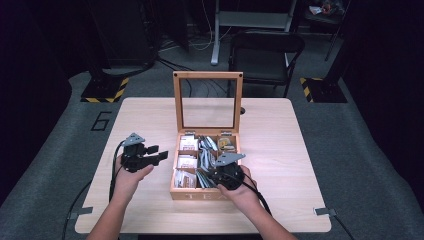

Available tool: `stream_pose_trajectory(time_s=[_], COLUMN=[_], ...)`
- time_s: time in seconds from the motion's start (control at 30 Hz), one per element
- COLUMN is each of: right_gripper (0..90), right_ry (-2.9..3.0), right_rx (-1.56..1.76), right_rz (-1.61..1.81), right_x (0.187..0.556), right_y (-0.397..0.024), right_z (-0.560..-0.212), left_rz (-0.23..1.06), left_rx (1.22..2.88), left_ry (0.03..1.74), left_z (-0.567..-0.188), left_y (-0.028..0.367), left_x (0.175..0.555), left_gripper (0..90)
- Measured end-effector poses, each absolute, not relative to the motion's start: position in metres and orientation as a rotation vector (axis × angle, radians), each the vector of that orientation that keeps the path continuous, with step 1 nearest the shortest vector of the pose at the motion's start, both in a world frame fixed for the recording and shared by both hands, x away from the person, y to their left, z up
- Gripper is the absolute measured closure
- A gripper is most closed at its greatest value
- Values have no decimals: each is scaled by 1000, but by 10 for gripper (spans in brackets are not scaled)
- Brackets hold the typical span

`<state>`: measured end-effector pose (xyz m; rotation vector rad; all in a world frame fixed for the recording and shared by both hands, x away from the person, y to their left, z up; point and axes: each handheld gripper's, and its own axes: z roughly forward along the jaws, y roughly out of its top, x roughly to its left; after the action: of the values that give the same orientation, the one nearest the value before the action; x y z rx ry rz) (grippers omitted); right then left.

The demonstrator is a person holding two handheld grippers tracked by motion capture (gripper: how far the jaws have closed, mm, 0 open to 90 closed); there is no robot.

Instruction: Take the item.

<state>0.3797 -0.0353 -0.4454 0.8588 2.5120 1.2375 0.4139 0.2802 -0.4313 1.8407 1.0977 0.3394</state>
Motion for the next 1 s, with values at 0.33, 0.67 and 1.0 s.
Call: stream_pose_trajectory(time_s=[0.33,0.67,1.0], right_gripper=[896,896,896], right_ry=[2493,2472,2425], right_rx=[858,847,856], right_rz=[1300,1347,1376], right_x=[378,376,375], right_y=[-41,-47,-59], right_z=[-427,-411,-397], left_rz=[339,339,338], left_rx=[1840,1840,1840], left_ry=[1098,1101,1102], left_z=[-432,-432,-432], left_y=[280,279,279], left_x=[414,414,413], left_gripper=[465,464,465])
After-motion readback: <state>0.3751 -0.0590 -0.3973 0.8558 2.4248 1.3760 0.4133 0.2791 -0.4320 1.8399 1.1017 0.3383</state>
